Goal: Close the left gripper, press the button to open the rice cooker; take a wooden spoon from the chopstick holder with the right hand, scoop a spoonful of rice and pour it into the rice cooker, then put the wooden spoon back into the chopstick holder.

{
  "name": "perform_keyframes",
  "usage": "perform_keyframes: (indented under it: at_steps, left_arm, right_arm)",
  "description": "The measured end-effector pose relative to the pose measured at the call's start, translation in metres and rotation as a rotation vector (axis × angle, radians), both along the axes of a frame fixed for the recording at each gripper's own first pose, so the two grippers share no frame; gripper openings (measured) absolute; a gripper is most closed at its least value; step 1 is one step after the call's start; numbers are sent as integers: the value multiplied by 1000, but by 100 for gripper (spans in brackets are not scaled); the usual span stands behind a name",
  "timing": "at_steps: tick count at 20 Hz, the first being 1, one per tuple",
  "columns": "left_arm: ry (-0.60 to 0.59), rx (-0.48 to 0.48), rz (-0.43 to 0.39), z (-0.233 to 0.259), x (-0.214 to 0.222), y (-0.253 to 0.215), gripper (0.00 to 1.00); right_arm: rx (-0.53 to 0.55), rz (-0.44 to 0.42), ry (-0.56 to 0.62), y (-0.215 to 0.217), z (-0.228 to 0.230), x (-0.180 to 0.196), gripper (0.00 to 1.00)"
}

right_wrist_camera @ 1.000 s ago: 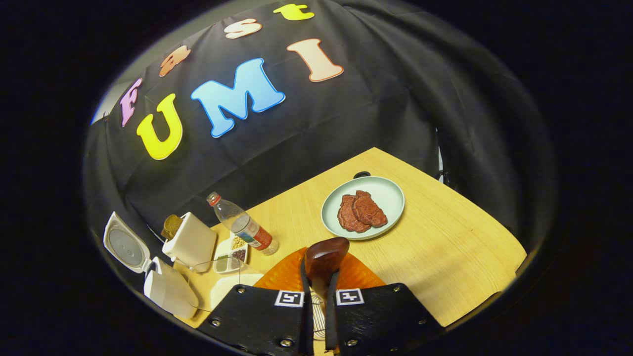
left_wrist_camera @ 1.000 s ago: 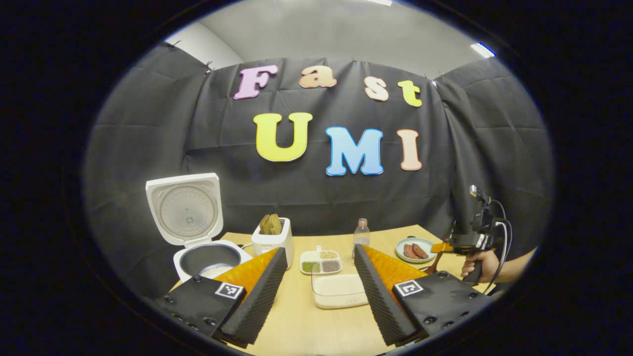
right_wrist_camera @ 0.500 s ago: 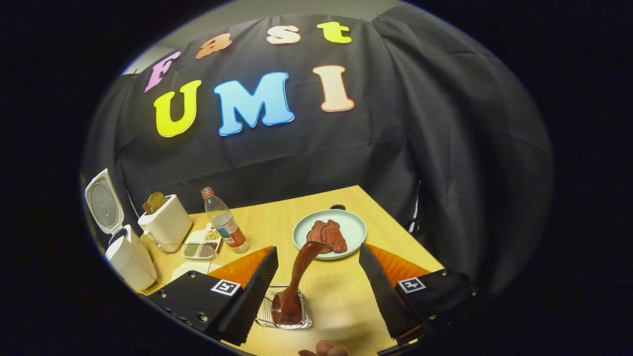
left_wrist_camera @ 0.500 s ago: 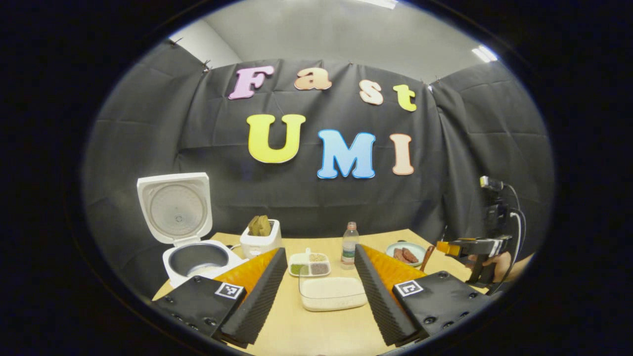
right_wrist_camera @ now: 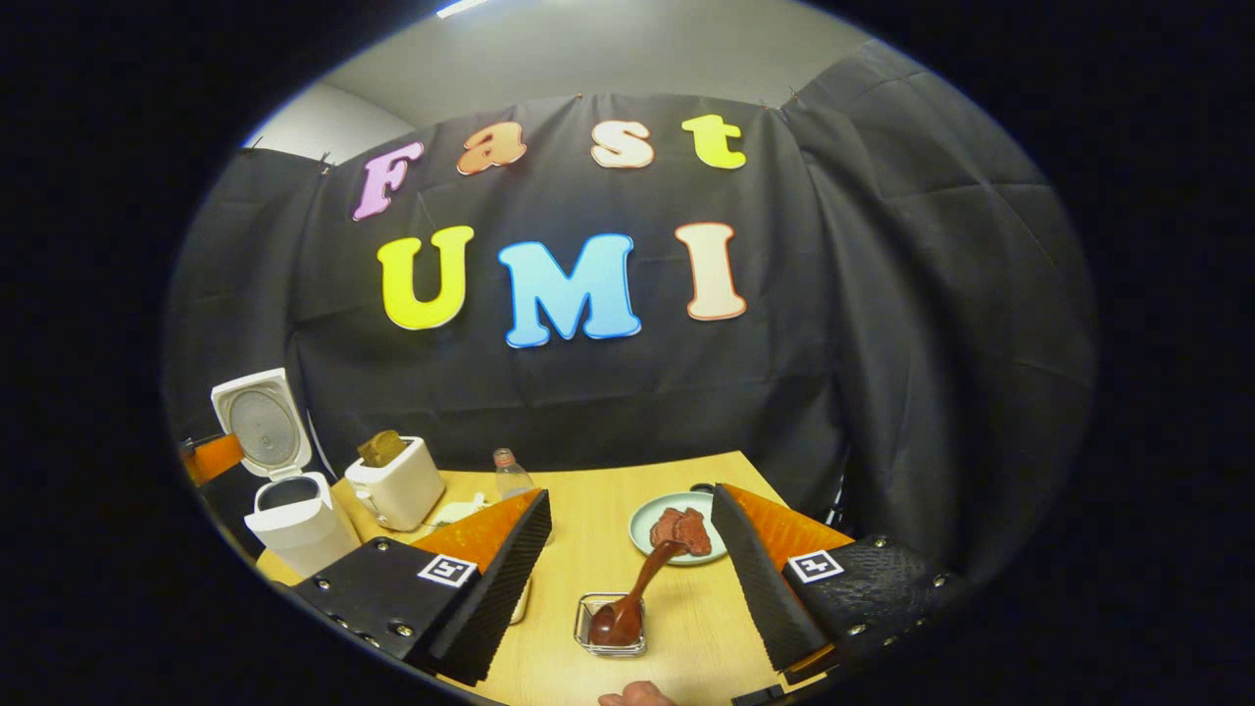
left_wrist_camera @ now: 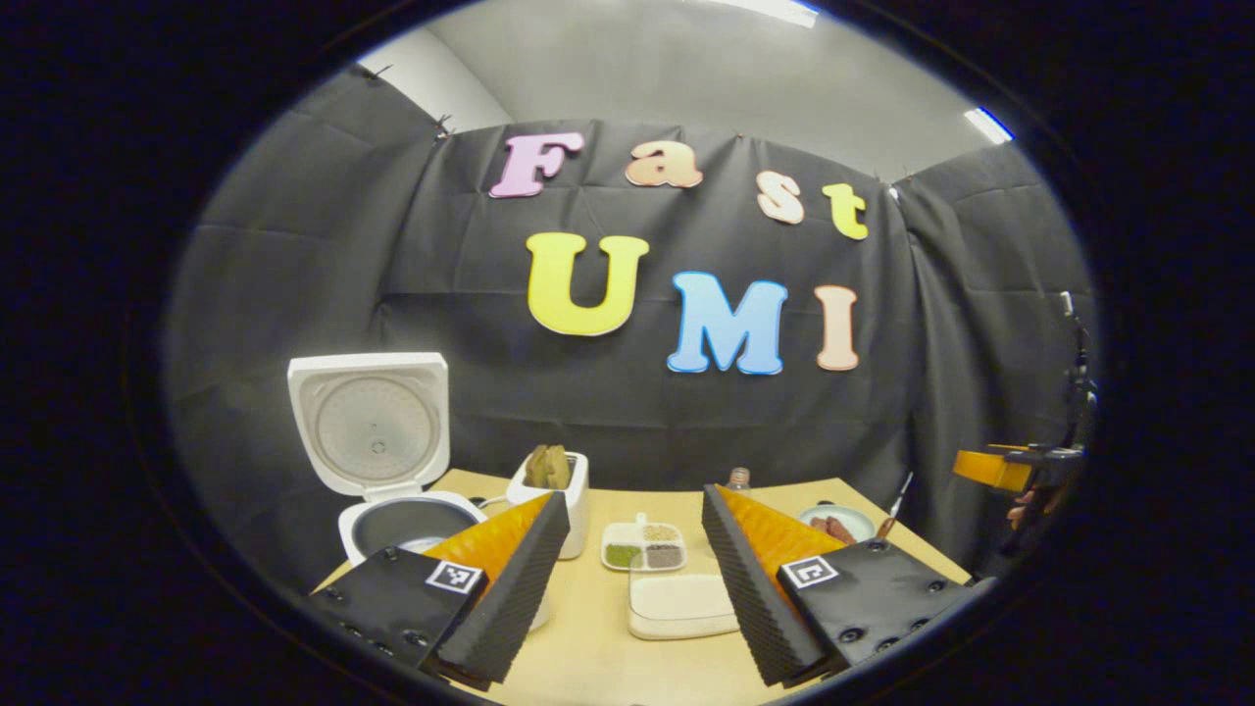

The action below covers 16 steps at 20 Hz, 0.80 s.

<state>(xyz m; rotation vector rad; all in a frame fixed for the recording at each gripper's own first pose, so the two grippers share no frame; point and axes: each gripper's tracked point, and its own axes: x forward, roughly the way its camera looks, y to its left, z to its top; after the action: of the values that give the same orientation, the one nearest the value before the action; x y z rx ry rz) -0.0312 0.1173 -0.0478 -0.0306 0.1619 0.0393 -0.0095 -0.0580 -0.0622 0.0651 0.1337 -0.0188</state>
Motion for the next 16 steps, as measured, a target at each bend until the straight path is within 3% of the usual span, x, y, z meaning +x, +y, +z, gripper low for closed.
perform_keyframes:
  at_steps: [9,10,12,13,16]
  left_arm:
    - [-58,84,141,65,49,112,92]
    - [-66,77,155,72,54,122,98]
    - [-96,63,180,88,66,143,92]
    - [-96,68,203,93,72,156,95]
    - [-89,96,253,105,93,196,92]
  right_arm:
    - [26,39,-61,37,32,7,99]
    - [29,32,-65,37,34,9,99]
    - [35,22,-71,40,36,11,99]
    - [34,18,-72,41,37,13,99]
    - [32,12,-74,42,37,20,99]
